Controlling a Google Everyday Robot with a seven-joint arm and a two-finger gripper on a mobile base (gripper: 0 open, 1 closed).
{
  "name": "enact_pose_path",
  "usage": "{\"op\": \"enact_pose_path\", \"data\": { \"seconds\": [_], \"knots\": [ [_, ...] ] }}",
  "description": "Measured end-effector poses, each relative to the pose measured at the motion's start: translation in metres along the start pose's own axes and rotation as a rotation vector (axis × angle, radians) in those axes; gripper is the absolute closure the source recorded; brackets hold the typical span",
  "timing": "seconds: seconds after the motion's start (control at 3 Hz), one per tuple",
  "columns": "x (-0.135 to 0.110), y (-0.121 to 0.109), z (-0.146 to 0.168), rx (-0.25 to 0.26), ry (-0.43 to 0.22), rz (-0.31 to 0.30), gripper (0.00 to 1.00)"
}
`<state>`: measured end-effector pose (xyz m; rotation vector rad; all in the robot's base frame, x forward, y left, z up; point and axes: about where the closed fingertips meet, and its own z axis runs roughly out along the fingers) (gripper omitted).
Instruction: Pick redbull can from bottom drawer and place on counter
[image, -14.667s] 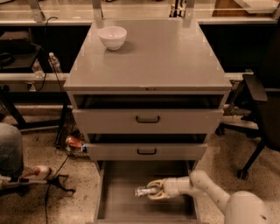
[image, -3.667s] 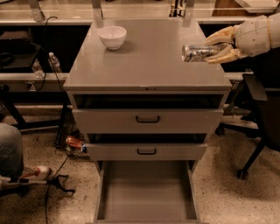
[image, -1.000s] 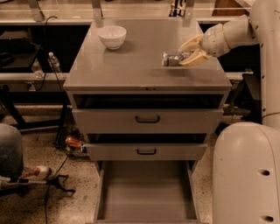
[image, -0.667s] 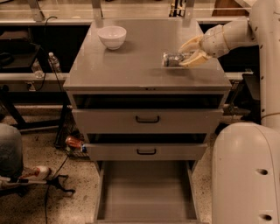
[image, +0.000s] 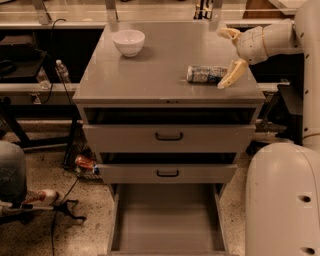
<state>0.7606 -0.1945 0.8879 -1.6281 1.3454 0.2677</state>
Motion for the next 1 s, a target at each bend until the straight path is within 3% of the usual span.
{"op": "enact_pose_path", "data": {
  "seconds": [0.33,0.67,1.0],
  "knots": [
    [0.009,-0.008,-0.028,0.080,-0.003,0.015,0.00],
    [0.028,-0.012,-0.067,0.193,0.007,0.059,0.00],
    [0.042,-0.008,-0.119,0.343,0.016,0.101,0.00]
  ]
}}
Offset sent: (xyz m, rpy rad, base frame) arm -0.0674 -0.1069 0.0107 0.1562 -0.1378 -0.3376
